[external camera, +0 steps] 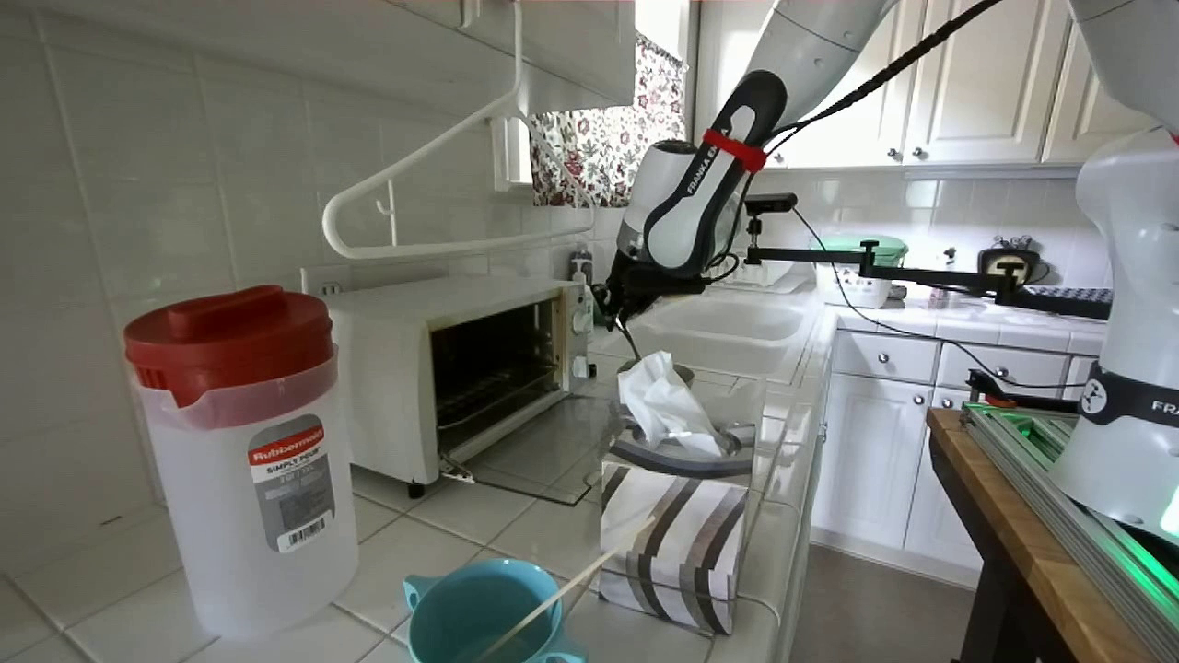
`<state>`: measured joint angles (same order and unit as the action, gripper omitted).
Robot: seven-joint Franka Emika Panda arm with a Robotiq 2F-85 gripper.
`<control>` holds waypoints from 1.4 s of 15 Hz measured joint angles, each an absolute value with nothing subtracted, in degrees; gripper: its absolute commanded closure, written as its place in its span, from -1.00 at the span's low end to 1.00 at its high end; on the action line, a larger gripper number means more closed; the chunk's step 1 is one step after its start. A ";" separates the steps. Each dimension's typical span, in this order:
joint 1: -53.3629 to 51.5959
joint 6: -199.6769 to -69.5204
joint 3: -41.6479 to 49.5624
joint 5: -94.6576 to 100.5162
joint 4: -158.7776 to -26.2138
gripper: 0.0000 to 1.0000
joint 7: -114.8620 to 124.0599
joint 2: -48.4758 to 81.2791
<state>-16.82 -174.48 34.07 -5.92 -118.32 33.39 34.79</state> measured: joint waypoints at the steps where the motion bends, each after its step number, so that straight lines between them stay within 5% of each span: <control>1: -18.14 -175.43 35.14 -5.92 -118.50 0.90 33.57 35.18; 21: -33.54 -198.03 46.25 -12.69 -127.12 0.90 31.27 40.58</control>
